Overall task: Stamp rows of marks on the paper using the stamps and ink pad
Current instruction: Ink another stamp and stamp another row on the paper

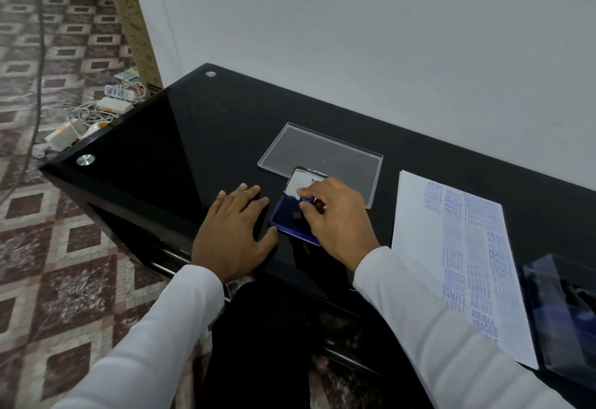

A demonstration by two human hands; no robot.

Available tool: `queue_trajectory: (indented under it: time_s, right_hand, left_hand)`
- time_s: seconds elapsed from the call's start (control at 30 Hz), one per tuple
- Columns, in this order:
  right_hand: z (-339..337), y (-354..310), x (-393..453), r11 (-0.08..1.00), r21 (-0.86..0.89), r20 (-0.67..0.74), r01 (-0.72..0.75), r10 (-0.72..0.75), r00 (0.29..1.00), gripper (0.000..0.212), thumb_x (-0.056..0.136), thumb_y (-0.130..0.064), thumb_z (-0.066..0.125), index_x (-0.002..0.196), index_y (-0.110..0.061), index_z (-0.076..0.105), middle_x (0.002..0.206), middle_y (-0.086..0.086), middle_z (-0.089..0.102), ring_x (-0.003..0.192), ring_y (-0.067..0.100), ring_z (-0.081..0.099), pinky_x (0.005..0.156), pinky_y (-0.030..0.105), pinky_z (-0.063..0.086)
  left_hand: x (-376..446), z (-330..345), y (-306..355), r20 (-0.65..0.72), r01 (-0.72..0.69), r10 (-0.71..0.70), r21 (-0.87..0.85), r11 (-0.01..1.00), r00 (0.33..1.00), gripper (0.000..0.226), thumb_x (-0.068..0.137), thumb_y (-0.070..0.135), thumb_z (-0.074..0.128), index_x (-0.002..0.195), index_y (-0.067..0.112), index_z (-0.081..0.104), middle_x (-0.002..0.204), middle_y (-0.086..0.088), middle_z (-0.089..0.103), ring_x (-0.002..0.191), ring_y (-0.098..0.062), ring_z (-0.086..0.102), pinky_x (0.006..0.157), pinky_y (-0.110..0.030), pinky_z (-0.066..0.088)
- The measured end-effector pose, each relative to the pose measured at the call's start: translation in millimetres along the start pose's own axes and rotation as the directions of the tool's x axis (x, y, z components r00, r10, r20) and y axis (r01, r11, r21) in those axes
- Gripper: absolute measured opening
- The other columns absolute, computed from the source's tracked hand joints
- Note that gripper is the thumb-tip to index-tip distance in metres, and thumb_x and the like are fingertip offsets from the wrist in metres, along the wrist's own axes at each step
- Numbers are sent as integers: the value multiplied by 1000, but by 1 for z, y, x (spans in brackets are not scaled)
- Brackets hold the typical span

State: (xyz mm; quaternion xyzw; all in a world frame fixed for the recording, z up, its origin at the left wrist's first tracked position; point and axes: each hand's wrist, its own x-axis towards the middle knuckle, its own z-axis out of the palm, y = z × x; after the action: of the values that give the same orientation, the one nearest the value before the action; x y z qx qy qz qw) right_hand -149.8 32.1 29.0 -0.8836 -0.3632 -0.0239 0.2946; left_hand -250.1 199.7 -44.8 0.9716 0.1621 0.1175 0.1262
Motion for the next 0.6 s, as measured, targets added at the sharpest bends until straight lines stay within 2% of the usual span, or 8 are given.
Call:
queue_trajectory:
  time_s: [0.17,0.4,0.6]
  right_hand:
    - [-2,0,2,1000,8,20,4,-4,1000,25,92,-21,67,116,-17,71,113,0,66,104,13,59,95,28,50]
    - [-5,1,0,999,38,53,15,-17,998,18,84,-20,74,102,-16,71,102,-3,64,94,12,58,83,26,53]
    - [-3,2,2,998,63,13,13,-13,1000,23,89,-19,71,112,-16,74,107,0,66,98,13,61,90,29,53]
  left_hand:
    - [0,2,0,-11,-10,10,24,1000,1000,72,87,66,31,145,27,50,158,2,40,150,-18,26,125,-46,16]
    - [0,3,-1,-3,-10,11,44,999,1000,73,88,67,29,145,27,49,158,1,39,150,-18,26,125,-45,14]
    - [-1,1,0,-9,-8,8,33,999,1000,74,87,67,27,145,27,50,158,1,39,151,-18,25,125,-46,15]
